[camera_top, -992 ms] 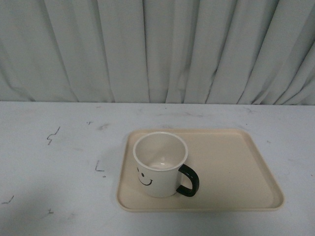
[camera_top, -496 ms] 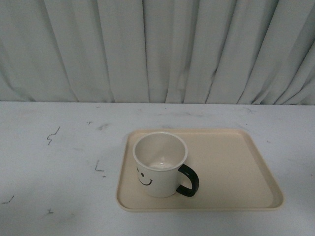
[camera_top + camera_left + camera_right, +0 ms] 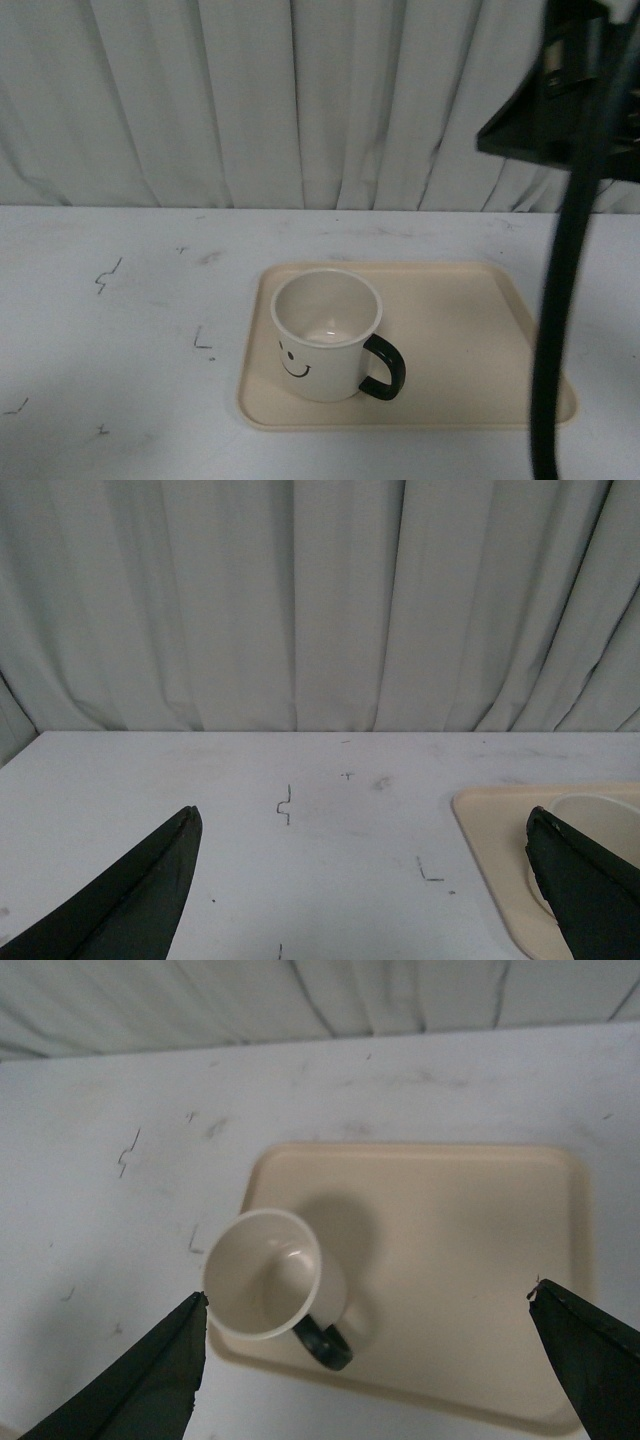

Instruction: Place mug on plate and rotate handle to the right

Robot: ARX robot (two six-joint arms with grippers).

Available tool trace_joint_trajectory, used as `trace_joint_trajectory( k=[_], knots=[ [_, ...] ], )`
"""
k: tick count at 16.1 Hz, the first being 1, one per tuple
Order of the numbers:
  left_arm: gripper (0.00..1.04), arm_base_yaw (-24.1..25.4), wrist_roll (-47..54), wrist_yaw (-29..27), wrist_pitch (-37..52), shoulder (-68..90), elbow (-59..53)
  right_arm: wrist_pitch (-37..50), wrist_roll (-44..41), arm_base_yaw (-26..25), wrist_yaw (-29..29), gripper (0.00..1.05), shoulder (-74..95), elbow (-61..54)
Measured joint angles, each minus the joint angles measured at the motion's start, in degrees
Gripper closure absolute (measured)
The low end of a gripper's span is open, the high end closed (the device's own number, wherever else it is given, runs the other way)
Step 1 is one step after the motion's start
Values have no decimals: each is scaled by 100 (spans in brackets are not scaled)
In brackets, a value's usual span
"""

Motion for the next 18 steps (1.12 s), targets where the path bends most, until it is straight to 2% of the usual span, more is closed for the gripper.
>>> trace_joint_trajectory(
  k=[2, 5, 8, 18],
  knots=[
    [7, 0, 0, 0, 2, 0, 0, -343, 186, 227, -44, 6, 798, 503],
    [7, 0, 0, 0, 2, 0, 0, -439, 308, 688, 225, 6, 1644, 1134],
    [7, 0, 0, 0, 2, 0, 0, -507, 424, 881, 433, 6, 2199, 1436],
    [7, 0, 0, 0, 2, 0, 0, -518, 769, 927, 584, 6, 3650, 2199]
  ],
)
